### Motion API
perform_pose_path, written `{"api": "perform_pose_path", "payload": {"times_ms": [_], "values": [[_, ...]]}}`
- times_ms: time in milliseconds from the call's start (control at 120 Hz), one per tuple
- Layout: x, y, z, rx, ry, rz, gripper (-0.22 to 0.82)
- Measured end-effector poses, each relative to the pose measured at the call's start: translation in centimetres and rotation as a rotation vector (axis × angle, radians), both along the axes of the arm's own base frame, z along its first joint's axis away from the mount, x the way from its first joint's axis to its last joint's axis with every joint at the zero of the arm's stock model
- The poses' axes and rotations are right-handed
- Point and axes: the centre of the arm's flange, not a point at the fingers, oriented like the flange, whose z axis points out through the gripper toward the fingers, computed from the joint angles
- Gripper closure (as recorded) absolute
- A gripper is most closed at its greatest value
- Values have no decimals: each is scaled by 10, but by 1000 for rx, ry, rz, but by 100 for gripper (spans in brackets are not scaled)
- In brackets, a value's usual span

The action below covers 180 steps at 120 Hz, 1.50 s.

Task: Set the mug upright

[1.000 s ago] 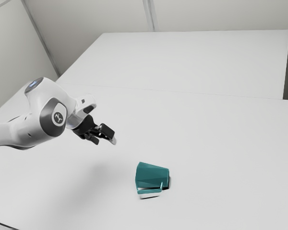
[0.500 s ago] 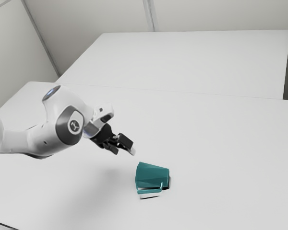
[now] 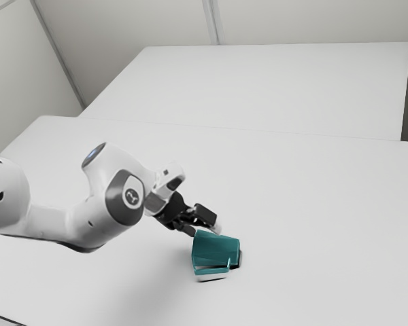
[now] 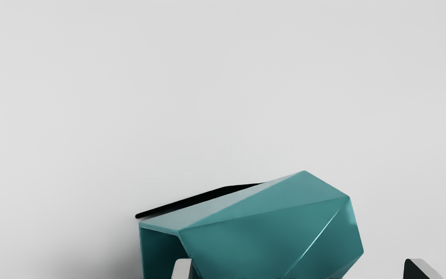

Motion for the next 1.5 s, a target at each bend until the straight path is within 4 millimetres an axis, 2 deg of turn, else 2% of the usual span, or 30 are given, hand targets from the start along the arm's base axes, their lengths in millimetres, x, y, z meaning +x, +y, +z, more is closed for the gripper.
{"api": "perform_pose_path", "payload": {"times_ms": [167, 325, 483, 592, 733, 858, 1025, 1267, 1500], "values": [[-2, -3, -18, 5, 24, 31, 2], [-4, -18, -19, 14, 4, 15, 2], [-5, -34, -12, 20, -34, -10, 5], [-5, -43, -6, 19, -58, -22, 13], [-1, -54, 4, 12, -88, -35, 34], [3, -63, 15, 3, -113, -44, 46], [4, -75, 25, -3, -141, -61, 55], [1, -80, 15, -1, -119, -51, 71], [1, -82, 22, -10, -132, -33, 76]]}}
